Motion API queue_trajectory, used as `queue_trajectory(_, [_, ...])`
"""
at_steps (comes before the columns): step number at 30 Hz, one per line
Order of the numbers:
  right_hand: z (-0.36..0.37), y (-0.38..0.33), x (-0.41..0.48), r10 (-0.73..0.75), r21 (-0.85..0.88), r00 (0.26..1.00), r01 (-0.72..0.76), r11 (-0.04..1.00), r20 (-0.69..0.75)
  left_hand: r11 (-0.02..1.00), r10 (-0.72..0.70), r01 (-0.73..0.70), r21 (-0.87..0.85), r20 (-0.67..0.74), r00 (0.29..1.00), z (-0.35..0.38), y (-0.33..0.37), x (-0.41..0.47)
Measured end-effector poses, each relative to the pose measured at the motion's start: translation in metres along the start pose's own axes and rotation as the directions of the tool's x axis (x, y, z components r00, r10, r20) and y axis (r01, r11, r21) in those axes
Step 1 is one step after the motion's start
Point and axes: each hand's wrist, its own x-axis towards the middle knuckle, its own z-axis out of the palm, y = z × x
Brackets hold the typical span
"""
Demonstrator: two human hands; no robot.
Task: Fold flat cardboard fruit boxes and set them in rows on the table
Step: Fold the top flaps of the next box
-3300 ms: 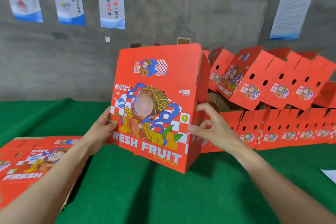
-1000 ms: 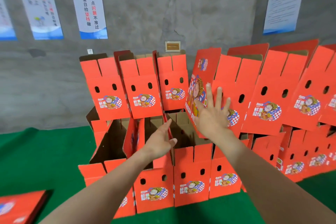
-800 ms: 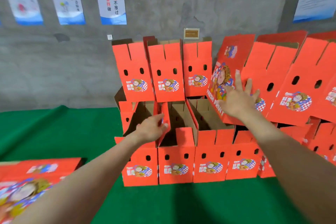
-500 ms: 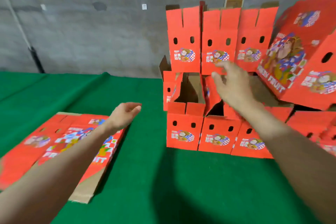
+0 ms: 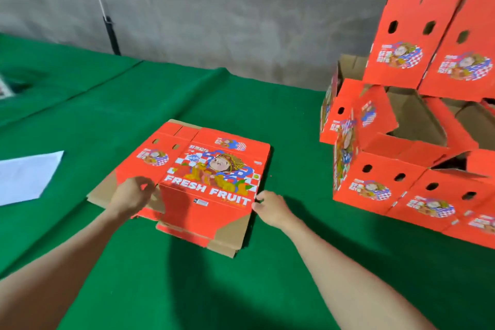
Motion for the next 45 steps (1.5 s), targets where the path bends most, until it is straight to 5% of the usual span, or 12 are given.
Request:
queue_trajectory(6, [0.028, -0.003, 0.015, 0.225, 0.163, 0.974, -0.224, 0.961, 0.009, 0.908, 0.186, -0.293, 0.298, 0.339, 0.922, 0.044, 0.000, 0.004])
queue_trajectory(8, [0.033, -0.007, 0.017, 0.269, 0.253, 0.963, -0.262, 0.931, 0.006, 0.889, 0.252, -0.379, 0.255, 0.419, 0.872, 0.059, 0.001, -0.006])
queue_trajectory(14, [0.027, -0.013, 0.019, 0.471, 0.569, 0.880, -0.356, 0.741, -0.063, 0.885, 0.461, -0.395, -0.247, 0.335, 0.822, 0.054, -0.005, -0.017])
queue_trajectory(21, [-0.041, -0.029, 0.006, 0.490, 0.713, 0.866, -0.285, 0.640, -0.094, 0.728, 0.671, -0.682, -0.067, 0.270, 0.690, 0.007, -0.014, -0.021])
queue_trajectory(24, [-0.074, -0.026, -0.011, 0.516, 0.682, 0.851, -0.320, 0.658, -0.098, 0.701, 0.710, -0.713, 0.004, 0.089, 0.698, -0.005, 0.009, -0.021])
queue_trajectory(27, [-0.088, -0.013, -0.027, 0.541, 0.670, 0.837, -0.353, 0.653, -0.086, 0.536, 0.844, -0.841, 0.077, -0.080, 0.531, -0.016, 0.043, -0.030])
queue_trajectory(29, [-0.094, -0.003, -0.039, 0.532, 0.818, 0.845, -0.267, 0.509, -0.055, 0.449, 0.893, -0.884, 0.127, -0.097, 0.440, -0.023, 0.060, -0.038])
queue_trajectory(32, [-0.098, 0.008, -0.065, 0.497, 0.998, 0.866, 0.065, -0.006, -0.054, 0.395, 0.918, -0.904, 0.163, -0.104, 0.383, -0.033, 0.082, -0.051])
queue_trajectory(33, [-0.094, 0.009, -0.075, 0.523, 0.990, 0.848, 0.134, -0.044, -0.092, 0.385, 0.923, -0.905, 0.182, -0.108, 0.371, -0.036, 0.089, -0.056])
queue_trajectory(36, [-0.066, 0.006, -0.110, 0.550, 0.910, 0.736, 0.231, 0.344, -0.395, 0.332, 0.943, -0.914, 0.231, -0.067, 0.326, -0.046, 0.112, -0.073])
queue_trajectory(39, [-0.040, 0.010, -0.143, 0.160, 0.547, 0.678, 0.406, 0.732, -0.717, 0.236, 0.971, -0.936, 0.261, -0.018, 0.240, -0.058, 0.133, -0.094])
queue_trajectory(45, [-0.064, 0.010, -0.175, -0.237, 0.031, 0.575, 0.417, 0.908, -0.783, 0.171, 0.981, -0.947, 0.271, 0.046, 0.190, -0.069, 0.178, -0.126])
